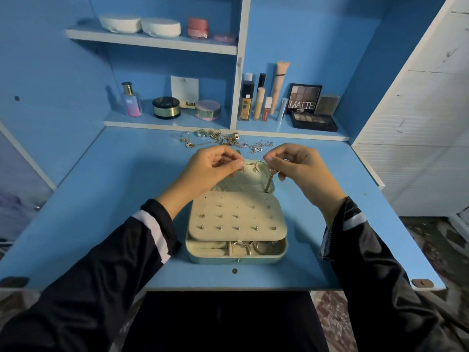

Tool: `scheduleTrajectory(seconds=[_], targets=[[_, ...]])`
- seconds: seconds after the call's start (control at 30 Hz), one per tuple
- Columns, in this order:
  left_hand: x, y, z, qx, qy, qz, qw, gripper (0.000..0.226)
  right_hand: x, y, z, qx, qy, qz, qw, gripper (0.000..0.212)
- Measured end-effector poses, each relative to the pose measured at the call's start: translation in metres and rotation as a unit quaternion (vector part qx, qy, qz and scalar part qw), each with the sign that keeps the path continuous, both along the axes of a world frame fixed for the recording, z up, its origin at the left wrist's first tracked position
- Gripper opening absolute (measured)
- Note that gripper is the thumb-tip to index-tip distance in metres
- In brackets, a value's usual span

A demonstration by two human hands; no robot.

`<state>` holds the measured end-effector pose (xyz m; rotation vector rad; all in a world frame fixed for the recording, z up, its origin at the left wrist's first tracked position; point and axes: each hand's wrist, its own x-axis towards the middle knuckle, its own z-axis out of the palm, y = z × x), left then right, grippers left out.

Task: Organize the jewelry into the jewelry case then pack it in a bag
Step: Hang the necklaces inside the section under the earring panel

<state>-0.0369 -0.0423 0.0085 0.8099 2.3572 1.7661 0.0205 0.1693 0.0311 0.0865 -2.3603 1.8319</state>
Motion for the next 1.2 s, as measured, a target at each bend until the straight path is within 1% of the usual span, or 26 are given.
scheduleTrajectory(seconds=[0.2, 0.33, 0.53, 0.7, 0.93, 1.2], targets=[[-0.023, 0.012, -0.008, -0.091, 0.052, 0.025, 0.994, 0.008, -0.014, 0.006, -0.017, 0.041, -0.020, -0.070, 0.997, 0.007], [-0.034, 0.019, -0.008, -0.167, 0.101, 0.026, 0.980, 0.006, -0.024, 0.007, -0.025, 0.076, -0.028, -0.110, 0.991, 0.007], [-0.046, 0.031, -0.011, -0.224, 0.164, 0.008, 0.961, 0.007, -0.036, 0.007, -0.035, 0.130, -0.016, -0.153, 0.979, 0.008], [-0.053, 0.036, -0.015, -0.241, 0.216, -0.004, 0.946, 0.007, -0.040, 0.005, -0.039, 0.159, -0.002, -0.166, 0.973, 0.008], [-0.059, 0.041, -0.019, -0.242, 0.250, -0.014, 0.938, 0.009, -0.041, 0.004, -0.040, 0.169, 0.006, -0.177, 0.970, 0.007], [-0.060, 0.043, -0.019, -0.239, 0.266, -0.030, 0.933, 0.010, -0.040, 0.005, -0.041, 0.196, -0.004, -0.177, 0.965, 0.005]])
